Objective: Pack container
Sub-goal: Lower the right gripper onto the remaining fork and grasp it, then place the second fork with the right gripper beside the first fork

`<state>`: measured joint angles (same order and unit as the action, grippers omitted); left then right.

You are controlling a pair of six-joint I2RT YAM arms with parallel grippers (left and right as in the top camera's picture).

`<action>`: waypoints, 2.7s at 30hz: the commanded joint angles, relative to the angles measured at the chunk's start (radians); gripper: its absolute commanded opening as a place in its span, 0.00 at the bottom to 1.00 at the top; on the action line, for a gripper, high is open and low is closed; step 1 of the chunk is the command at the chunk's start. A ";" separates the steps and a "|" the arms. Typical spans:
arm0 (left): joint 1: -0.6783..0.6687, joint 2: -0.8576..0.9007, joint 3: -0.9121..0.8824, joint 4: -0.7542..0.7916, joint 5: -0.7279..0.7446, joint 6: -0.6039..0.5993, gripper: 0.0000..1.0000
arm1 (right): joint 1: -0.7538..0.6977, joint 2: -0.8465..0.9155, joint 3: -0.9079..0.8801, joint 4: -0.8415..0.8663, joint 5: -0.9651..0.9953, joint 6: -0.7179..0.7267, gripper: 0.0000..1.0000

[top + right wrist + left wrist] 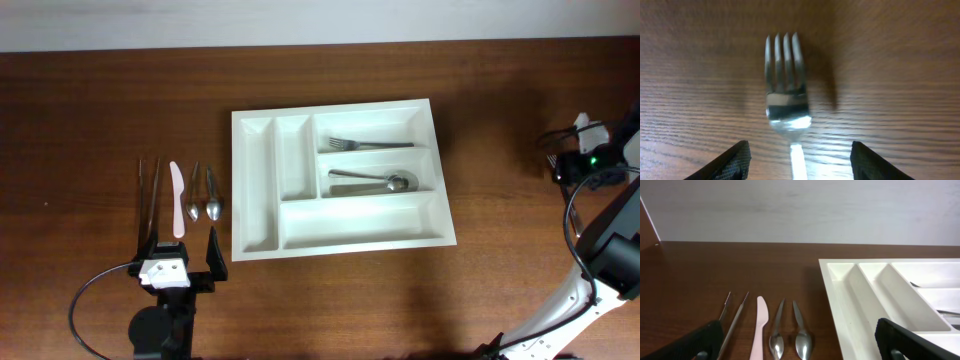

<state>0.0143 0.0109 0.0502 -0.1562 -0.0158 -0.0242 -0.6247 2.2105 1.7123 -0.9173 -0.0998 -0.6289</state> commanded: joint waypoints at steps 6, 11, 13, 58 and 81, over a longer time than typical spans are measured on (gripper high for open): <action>0.000 -0.004 -0.008 0.003 -0.007 -0.010 0.99 | 0.003 0.008 -0.083 0.066 -0.022 0.044 0.56; 0.000 -0.004 -0.007 0.003 -0.007 -0.010 0.99 | 0.003 0.008 -0.083 0.067 -0.021 0.085 0.40; 0.000 -0.004 -0.008 0.003 -0.007 -0.010 0.99 | 0.003 0.008 -0.083 0.066 -0.021 0.126 0.32; 0.000 -0.004 -0.007 0.003 -0.007 -0.010 0.99 | 0.866 0.043 0.494 -0.283 -0.202 -0.573 0.04; 0.000 -0.004 -0.008 0.003 -0.007 -0.010 0.99 | 0.850 0.120 0.552 -0.260 -0.183 -0.290 1.00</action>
<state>0.0143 0.0109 0.0502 -0.1562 -0.0158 -0.0242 0.2382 2.3768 2.2005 -1.1740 -0.2962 -1.1263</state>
